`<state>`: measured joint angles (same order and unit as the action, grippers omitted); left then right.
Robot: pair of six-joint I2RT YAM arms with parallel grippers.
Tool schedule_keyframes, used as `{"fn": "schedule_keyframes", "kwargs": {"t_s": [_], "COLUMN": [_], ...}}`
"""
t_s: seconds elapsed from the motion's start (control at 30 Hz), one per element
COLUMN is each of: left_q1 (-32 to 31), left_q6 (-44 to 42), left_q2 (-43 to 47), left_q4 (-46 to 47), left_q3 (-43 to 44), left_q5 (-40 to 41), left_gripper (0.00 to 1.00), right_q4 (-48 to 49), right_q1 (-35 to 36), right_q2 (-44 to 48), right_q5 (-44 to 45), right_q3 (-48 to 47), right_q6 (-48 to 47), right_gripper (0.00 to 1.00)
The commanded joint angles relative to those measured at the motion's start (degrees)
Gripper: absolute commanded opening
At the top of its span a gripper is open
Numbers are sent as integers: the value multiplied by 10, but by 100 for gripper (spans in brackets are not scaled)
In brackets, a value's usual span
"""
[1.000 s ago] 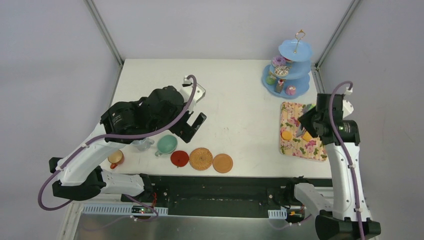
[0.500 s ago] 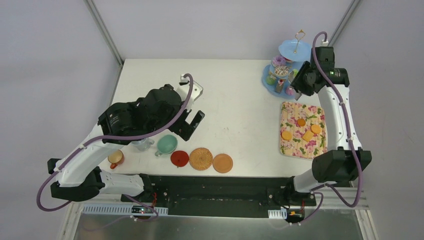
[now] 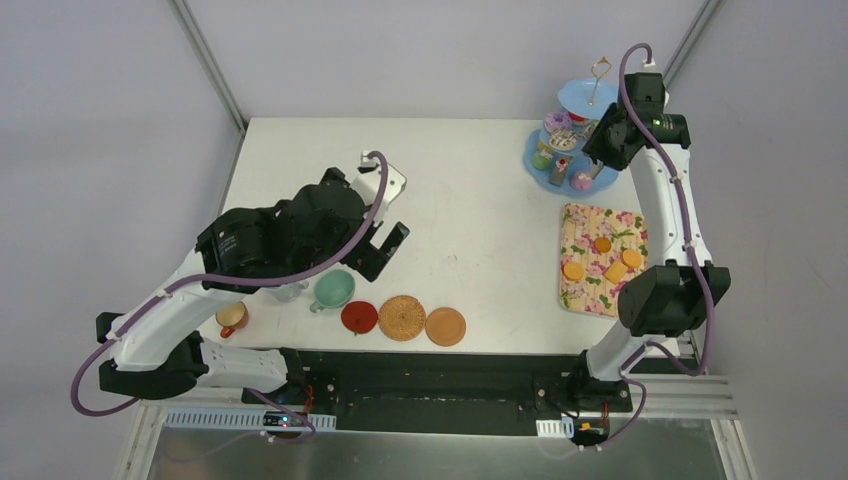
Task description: Serve the afternoon tea
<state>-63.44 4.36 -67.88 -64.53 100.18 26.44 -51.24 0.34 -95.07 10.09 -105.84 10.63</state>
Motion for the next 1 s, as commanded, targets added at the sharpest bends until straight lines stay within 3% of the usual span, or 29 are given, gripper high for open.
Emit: {"fn": "schedule_keyframes", "kwargs": {"t_s": [0.0, 0.13, 0.7, 0.97], "left_q1": [-58, -88, -90, -90], "left_q6": [-5, 0, 9, 1], "left_q2": [-9, -16, -13, -18], "left_q4": [-24, -38, -31, -33], "left_q3": [29, 36, 33, 33], "left_q5": [72, 104, 109, 117], "left_gripper": [100, 100, 100, 100], "right_q4": [18, 18, 48, 45], "right_q1": [-15, -19, -38, -38], "right_q2": [-17, -28, -101, -103], "right_q5": [14, 8, -15, -15], "right_q3": [-45, -53, -76, -72], "right_q6": [-6, -2, -1, 2], "right_gripper": [31, 31, 34, 55]}}
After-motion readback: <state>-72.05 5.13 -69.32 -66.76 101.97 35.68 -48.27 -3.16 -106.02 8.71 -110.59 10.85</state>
